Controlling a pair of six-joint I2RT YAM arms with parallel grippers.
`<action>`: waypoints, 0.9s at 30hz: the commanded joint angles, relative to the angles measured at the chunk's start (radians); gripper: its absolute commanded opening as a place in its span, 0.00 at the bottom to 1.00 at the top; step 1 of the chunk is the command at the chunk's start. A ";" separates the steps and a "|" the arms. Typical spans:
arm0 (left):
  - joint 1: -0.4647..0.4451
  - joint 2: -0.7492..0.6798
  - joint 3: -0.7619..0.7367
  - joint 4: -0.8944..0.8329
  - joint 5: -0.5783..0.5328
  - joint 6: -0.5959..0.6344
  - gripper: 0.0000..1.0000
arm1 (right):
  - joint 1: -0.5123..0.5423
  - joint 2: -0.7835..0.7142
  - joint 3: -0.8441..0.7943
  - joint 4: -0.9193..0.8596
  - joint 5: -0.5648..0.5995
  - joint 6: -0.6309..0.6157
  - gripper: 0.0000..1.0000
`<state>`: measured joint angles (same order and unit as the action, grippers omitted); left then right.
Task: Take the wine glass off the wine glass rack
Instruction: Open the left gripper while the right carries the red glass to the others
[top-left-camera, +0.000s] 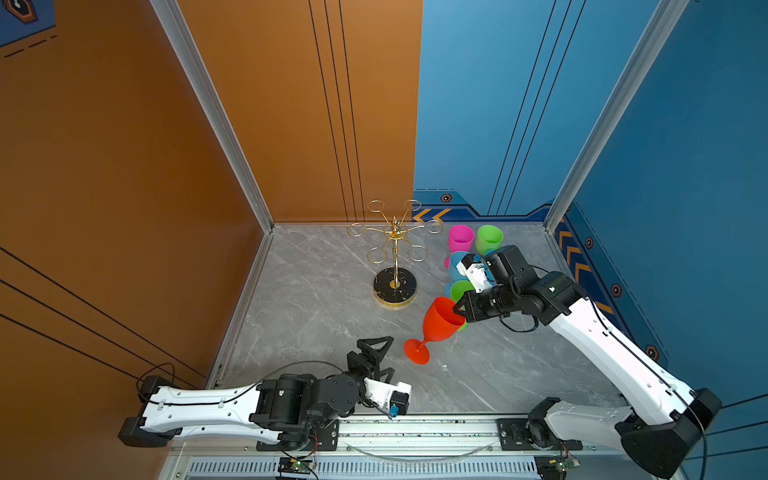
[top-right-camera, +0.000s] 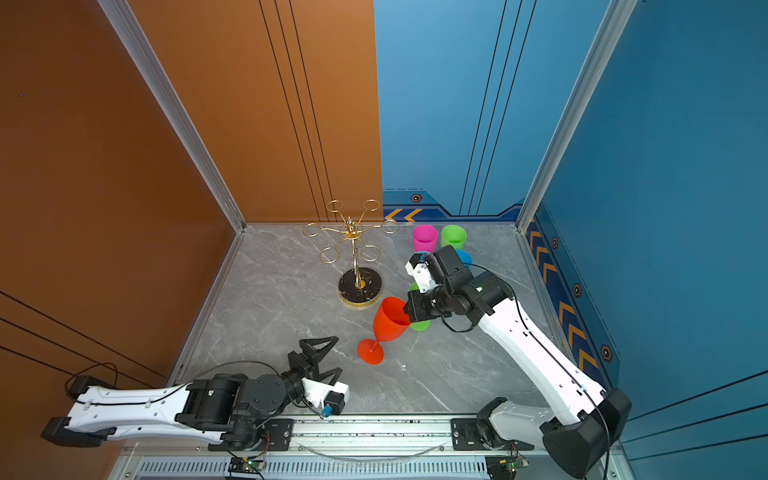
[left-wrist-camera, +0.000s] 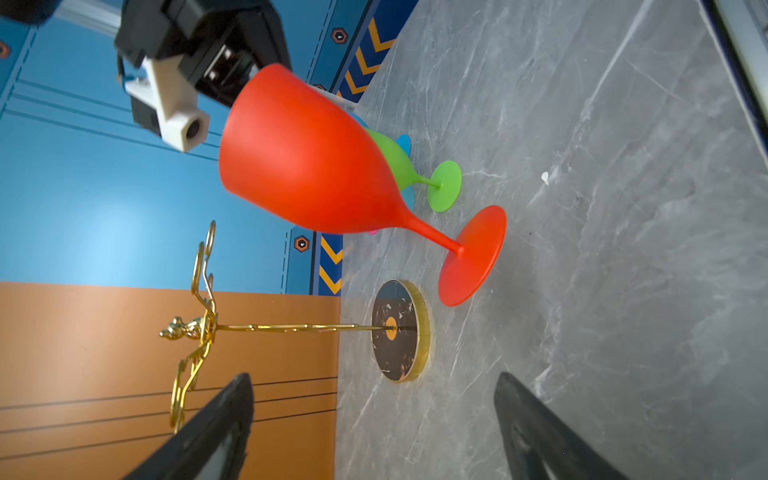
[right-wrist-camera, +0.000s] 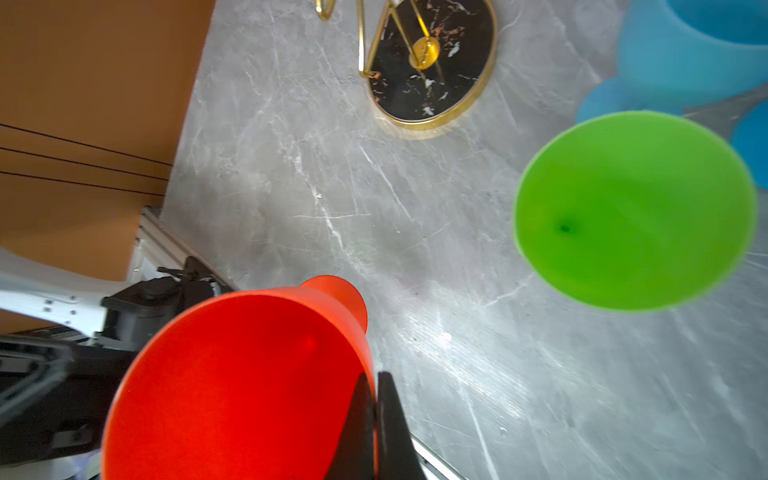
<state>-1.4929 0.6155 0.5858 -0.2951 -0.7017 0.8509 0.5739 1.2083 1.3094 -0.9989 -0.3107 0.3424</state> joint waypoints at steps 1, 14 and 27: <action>0.060 0.005 0.044 0.061 -0.015 -0.227 0.94 | -0.006 -0.054 -0.033 -0.104 0.201 -0.053 0.00; 0.537 0.025 0.021 0.081 0.028 -0.724 0.97 | -0.177 -0.109 -0.111 -0.143 0.511 -0.067 0.00; 1.032 0.183 -0.110 0.342 0.213 -0.858 0.99 | -0.341 -0.009 -0.172 0.105 0.554 -0.078 0.00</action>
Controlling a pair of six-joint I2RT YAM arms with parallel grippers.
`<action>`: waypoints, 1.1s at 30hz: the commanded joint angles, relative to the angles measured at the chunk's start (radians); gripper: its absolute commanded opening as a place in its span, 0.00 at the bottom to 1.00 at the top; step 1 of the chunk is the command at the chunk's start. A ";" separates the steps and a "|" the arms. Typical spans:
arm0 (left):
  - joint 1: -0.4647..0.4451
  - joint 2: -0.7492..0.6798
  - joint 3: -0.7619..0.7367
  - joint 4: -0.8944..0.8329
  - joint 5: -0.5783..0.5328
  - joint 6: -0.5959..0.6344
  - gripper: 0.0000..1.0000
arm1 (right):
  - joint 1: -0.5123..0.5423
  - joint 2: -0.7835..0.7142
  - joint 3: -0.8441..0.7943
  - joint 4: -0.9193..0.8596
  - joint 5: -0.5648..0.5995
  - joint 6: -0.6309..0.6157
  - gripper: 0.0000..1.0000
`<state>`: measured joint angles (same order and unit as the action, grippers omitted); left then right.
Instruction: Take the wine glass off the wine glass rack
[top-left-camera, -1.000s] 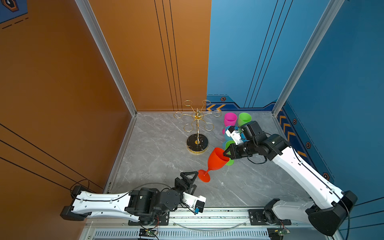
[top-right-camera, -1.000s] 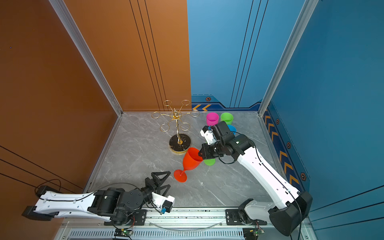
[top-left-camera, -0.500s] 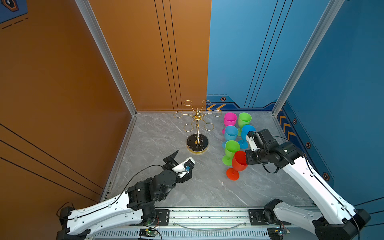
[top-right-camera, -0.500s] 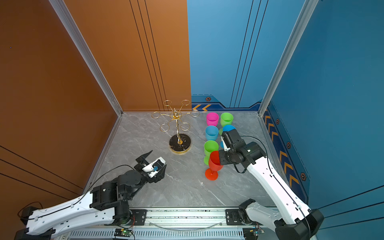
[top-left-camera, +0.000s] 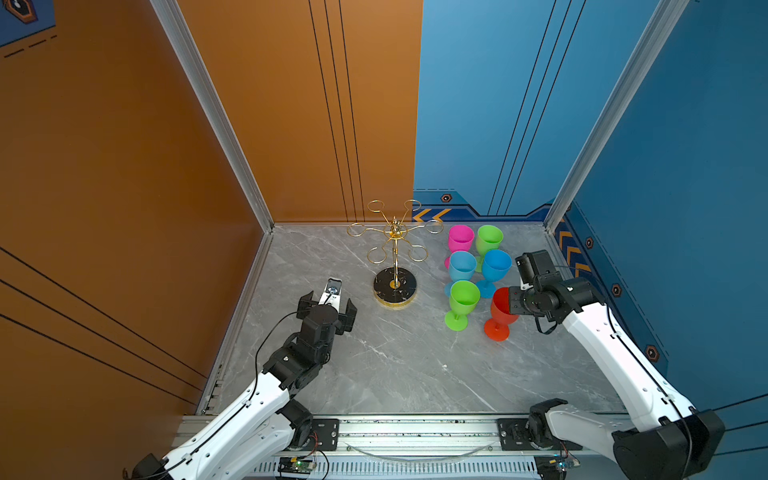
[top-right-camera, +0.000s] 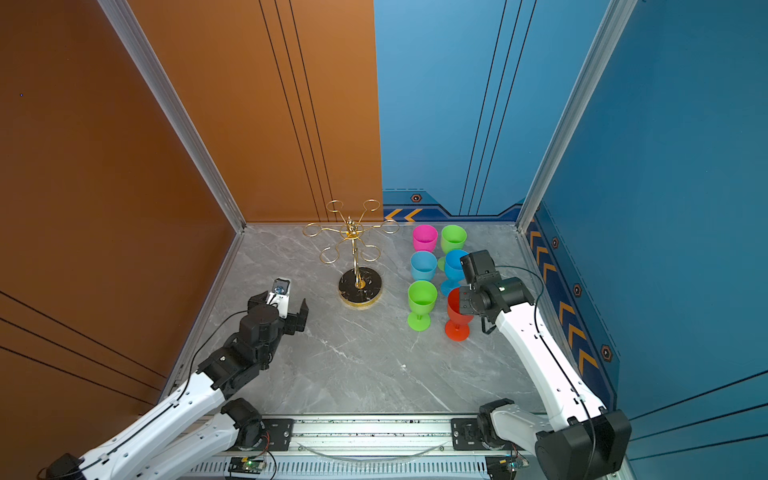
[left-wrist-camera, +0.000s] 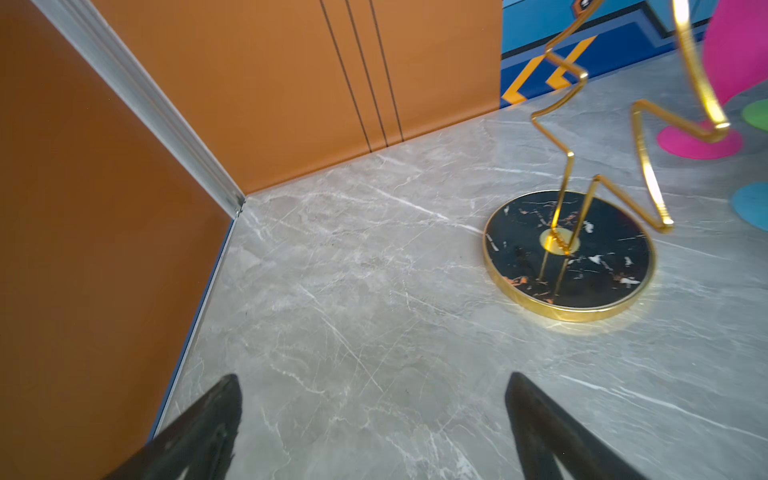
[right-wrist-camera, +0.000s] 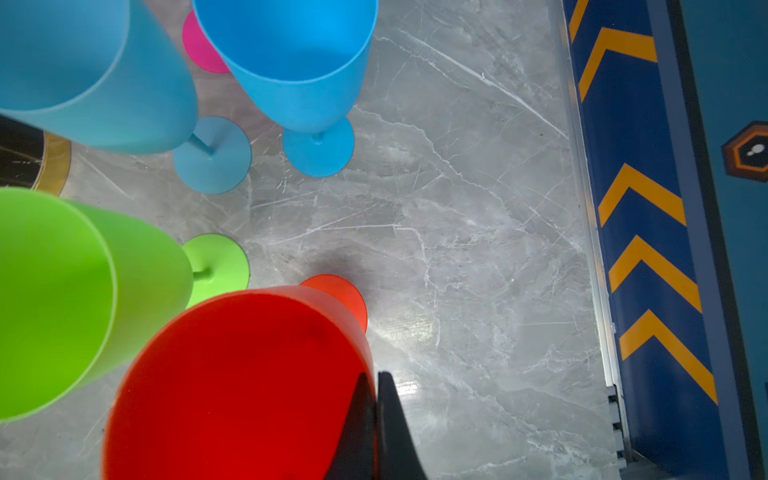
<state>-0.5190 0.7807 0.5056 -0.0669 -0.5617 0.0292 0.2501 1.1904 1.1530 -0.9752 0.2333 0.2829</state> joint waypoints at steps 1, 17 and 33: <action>0.086 0.030 -0.048 0.153 0.088 -0.038 1.00 | -0.028 0.016 -0.024 0.101 0.002 -0.019 0.00; 0.268 0.243 -0.153 0.481 0.201 -0.015 0.98 | -0.046 0.121 -0.031 0.198 -0.030 -0.017 0.00; 0.302 0.339 -0.198 0.615 0.227 0.000 0.98 | -0.045 0.116 -0.034 0.190 -0.040 -0.016 0.18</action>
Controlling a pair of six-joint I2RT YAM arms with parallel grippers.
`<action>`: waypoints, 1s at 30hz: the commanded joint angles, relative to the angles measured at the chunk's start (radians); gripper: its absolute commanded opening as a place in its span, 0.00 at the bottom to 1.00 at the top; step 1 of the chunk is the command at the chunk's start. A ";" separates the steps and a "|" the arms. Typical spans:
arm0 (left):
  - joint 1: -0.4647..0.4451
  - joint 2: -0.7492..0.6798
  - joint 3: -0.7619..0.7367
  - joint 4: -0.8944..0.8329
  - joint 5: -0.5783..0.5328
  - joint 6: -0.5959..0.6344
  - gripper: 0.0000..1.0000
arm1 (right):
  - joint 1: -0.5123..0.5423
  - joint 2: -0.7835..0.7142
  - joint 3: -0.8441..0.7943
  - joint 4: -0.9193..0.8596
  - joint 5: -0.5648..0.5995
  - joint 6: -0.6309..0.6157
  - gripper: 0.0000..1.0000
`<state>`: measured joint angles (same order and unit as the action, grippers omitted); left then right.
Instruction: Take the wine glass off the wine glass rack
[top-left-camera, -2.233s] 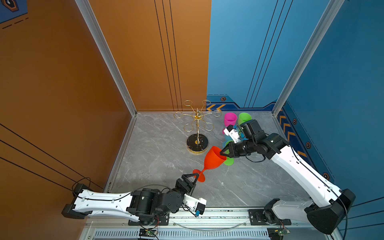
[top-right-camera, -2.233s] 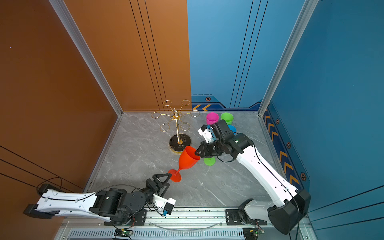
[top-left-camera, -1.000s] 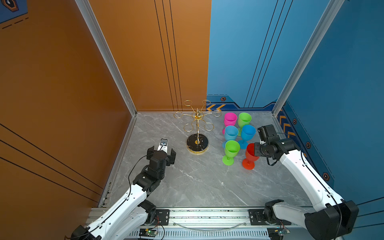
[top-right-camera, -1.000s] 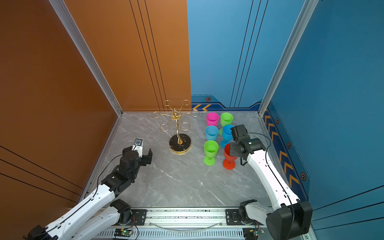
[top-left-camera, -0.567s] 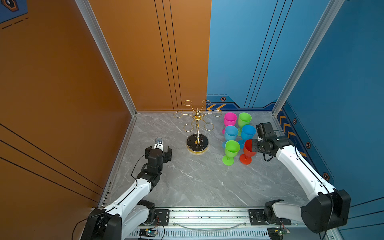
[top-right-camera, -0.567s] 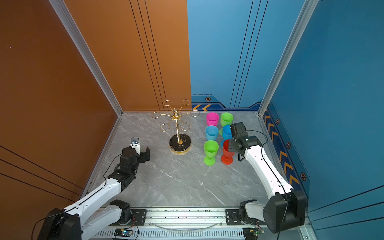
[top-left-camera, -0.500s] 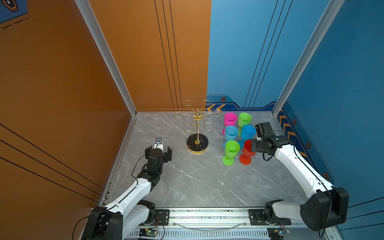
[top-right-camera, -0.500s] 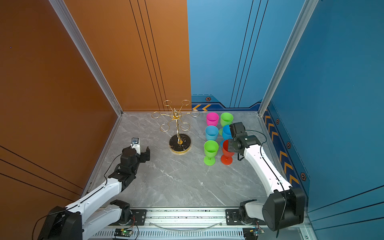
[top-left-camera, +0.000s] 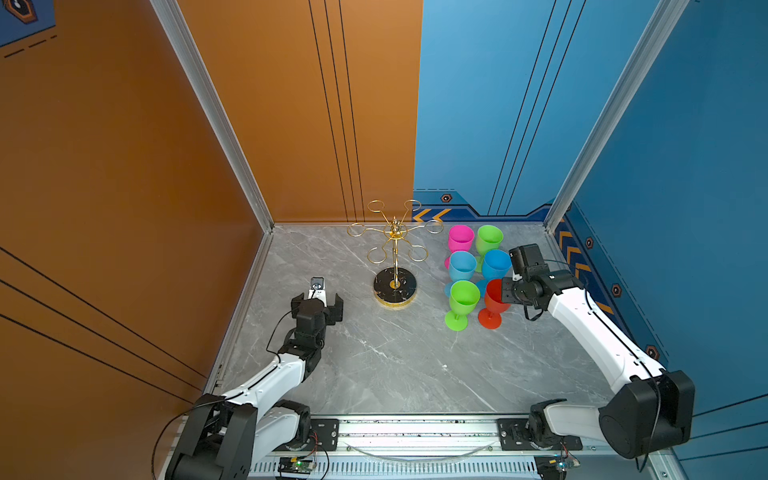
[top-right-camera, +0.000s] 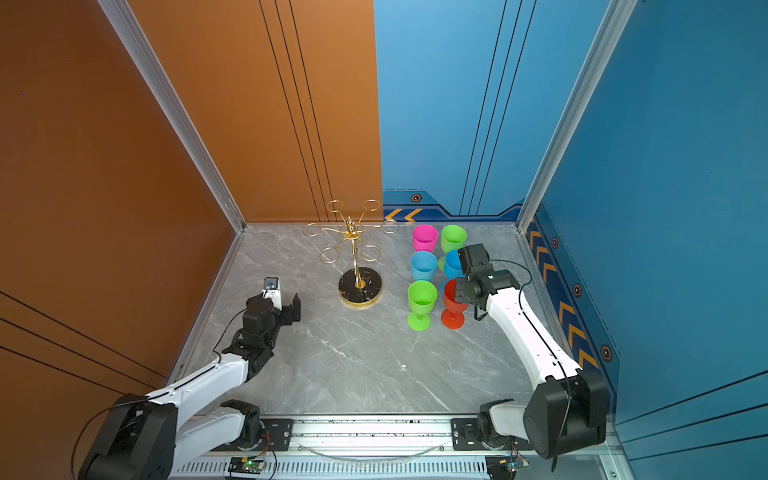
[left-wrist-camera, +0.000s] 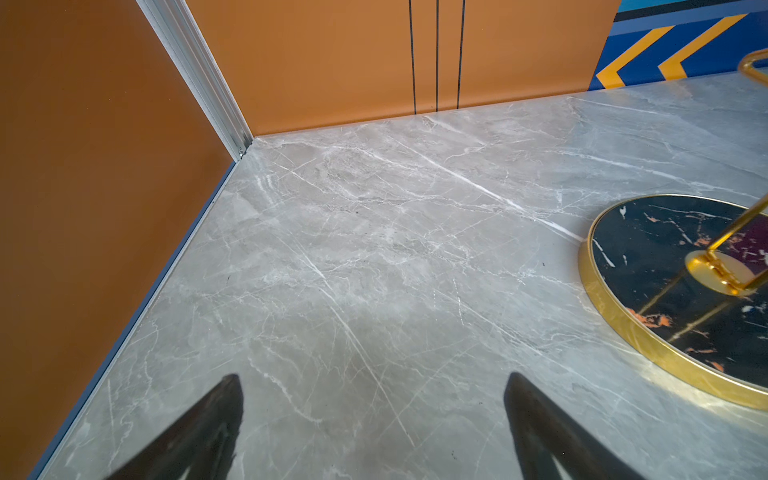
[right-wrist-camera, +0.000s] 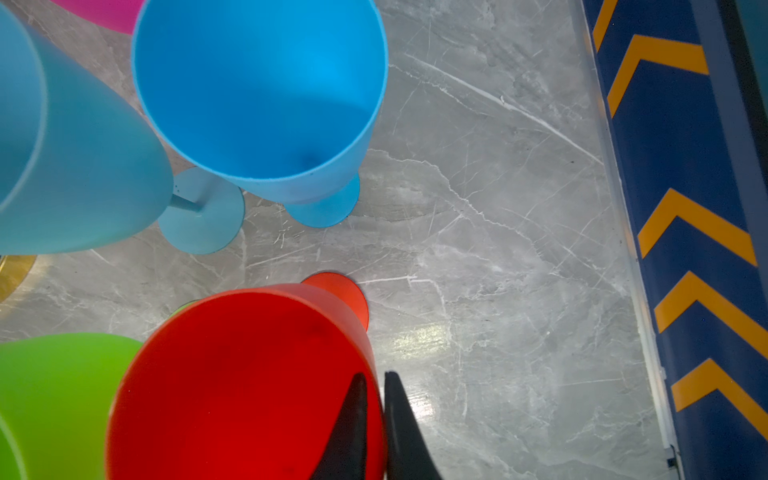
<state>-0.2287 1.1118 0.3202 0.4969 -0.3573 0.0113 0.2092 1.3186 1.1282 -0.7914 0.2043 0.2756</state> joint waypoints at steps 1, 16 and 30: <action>0.013 0.011 -0.015 0.056 0.023 0.018 0.98 | -0.004 -0.013 -0.009 0.005 -0.012 -0.009 0.19; 0.048 0.068 -0.030 0.150 0.067 0.036 0.98 | -0.085 -0.184 0.005 0.111 -0.026 -0.054 0.82; 0.085 0.269 -0.003 0.371 0.107 0.081 0.98 | -0.216 -0.211 -0.465 0.875 0.093 -0.100 1.00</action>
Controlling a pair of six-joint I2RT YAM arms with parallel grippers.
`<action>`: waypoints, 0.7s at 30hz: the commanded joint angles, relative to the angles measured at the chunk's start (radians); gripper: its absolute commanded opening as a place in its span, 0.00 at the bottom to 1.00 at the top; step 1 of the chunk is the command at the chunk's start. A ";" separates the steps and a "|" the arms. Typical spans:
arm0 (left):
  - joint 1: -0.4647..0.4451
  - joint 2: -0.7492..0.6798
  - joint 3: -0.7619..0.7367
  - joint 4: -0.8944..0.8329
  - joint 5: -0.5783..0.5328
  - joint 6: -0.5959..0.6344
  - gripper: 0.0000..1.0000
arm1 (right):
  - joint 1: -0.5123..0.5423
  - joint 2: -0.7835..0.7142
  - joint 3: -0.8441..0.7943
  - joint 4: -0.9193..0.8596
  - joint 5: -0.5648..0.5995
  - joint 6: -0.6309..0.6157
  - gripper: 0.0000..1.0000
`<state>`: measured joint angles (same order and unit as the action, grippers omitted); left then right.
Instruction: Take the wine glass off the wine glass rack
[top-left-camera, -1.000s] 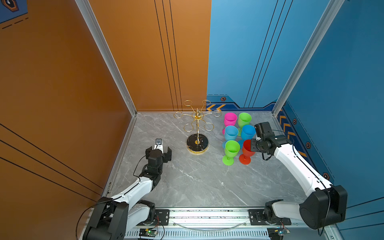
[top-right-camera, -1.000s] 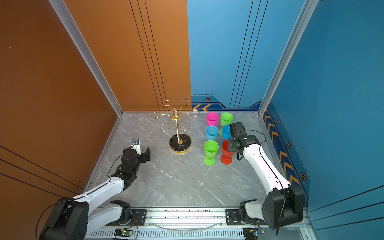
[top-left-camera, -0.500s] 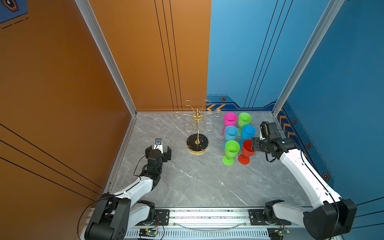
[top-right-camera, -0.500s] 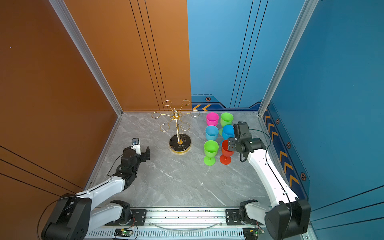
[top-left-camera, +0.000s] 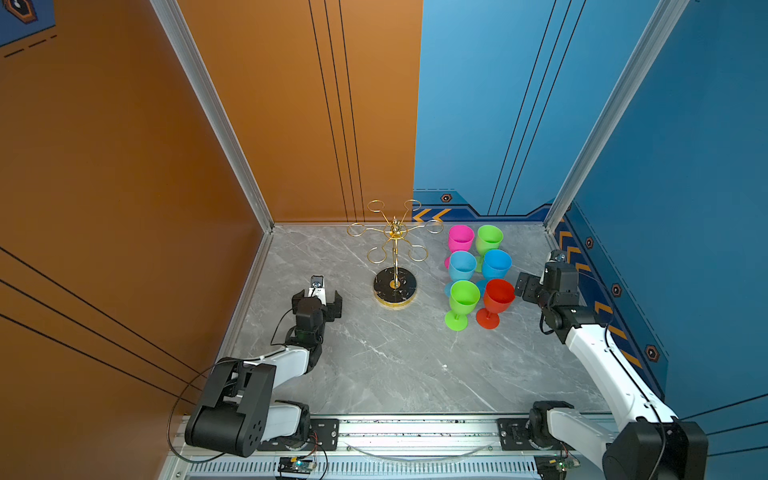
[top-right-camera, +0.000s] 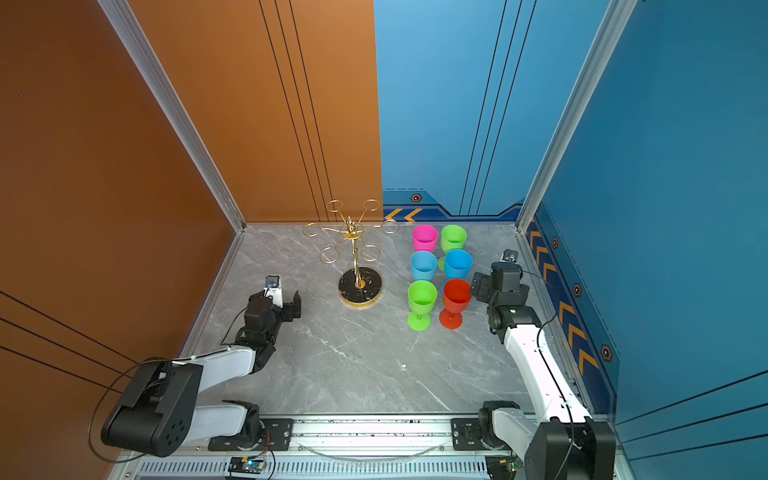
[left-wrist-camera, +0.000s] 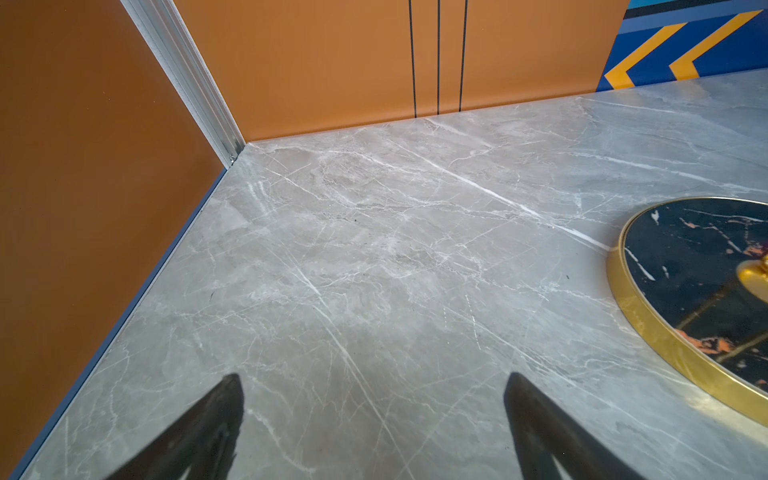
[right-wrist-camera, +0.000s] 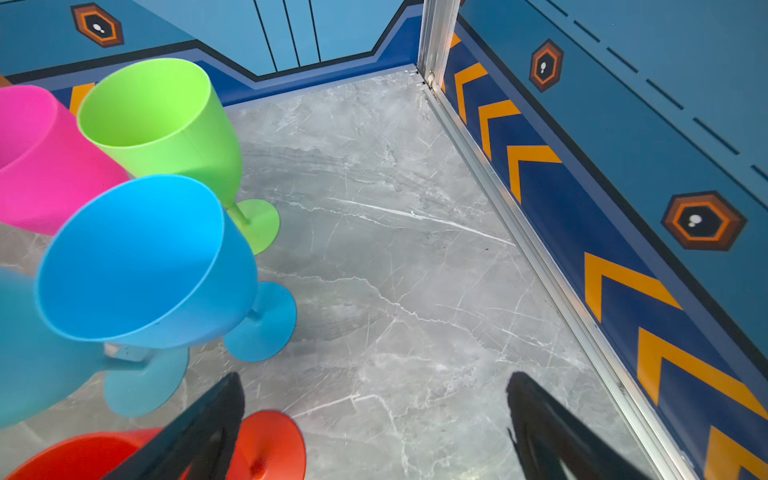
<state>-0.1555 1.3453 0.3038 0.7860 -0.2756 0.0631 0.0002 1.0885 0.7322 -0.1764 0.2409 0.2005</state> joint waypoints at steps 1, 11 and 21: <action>0.017 0.059 0.013 0.110 0.025 0.033 0.98 | -0.008 0.035 -0.103 0.326 0.062 -0.029 1.00; 0.062 0.220 0.004 0.284 0.055 0.000 0.98 | -0.003 0.189 -0.329 0.800 0.081 -0.041 1.00; 0.080 0.224 0.033 0.232 0.092 -0.005 0.98 | 0.066 0.370 -0.415 1.116 0.153 -0.091 1.00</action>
<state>-0.0887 1.5684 0.3088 1.0264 -0.2138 0.0700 0.0513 1.4269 0.3359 0.7883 0.3462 0.1444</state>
